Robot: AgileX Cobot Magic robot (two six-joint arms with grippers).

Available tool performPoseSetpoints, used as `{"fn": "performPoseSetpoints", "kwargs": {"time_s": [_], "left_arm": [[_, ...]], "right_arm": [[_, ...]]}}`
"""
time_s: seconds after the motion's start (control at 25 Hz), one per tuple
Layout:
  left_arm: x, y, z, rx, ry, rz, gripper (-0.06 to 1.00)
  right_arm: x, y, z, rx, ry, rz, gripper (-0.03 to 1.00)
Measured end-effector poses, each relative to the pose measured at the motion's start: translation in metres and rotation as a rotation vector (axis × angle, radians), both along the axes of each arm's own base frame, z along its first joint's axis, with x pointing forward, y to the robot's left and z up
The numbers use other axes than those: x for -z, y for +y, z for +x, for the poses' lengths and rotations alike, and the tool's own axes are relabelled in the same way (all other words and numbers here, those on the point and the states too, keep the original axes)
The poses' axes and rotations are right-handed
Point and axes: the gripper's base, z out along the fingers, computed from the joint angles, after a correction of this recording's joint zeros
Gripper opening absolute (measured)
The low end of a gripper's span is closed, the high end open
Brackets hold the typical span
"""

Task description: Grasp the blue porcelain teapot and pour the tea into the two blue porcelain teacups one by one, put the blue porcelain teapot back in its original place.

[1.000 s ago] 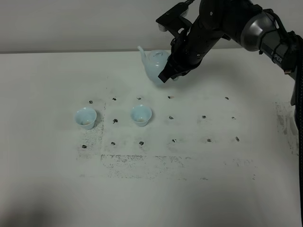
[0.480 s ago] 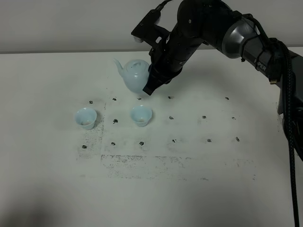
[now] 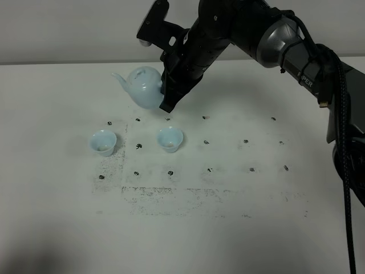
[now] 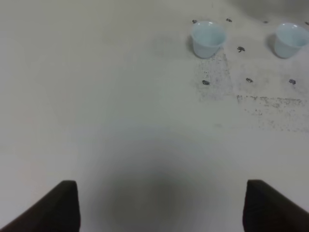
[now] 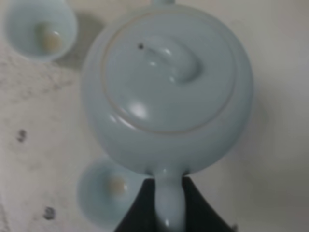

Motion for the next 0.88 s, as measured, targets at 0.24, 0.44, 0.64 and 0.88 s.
{"fn": "performPoseSetpoints", "kwargs": {"time_s": [0.24, 0.44, 0.64, 0.88], "left_arm": [[0.000, 0.000, 0.000, 0.000, 0.000, 0.000, 0.66], [0.000, 0.000, 0.000, 0.000, 0.000, 0.000, 0.66], [0.000, 0.000, 0.000, 0.000, 0.000, 0.000, 0.66], [0.000, 0.000, 0.000, 0.000, 0.000, 0.000, 0.66]], "right_arm": [[0.007, 0.016, -0.007, -0.112, 0.072, 0.134, 0.04], [0.020, 0.021, -0.007, -0.166, 0.090, 0.140, 0.03], [0.023, 0.023, -0.005, -0.201, 0.057, 0.147, 0.03], [0.027, 0.023, 0.000, -0.238, -0.014, 0.126, 0.03]]}}
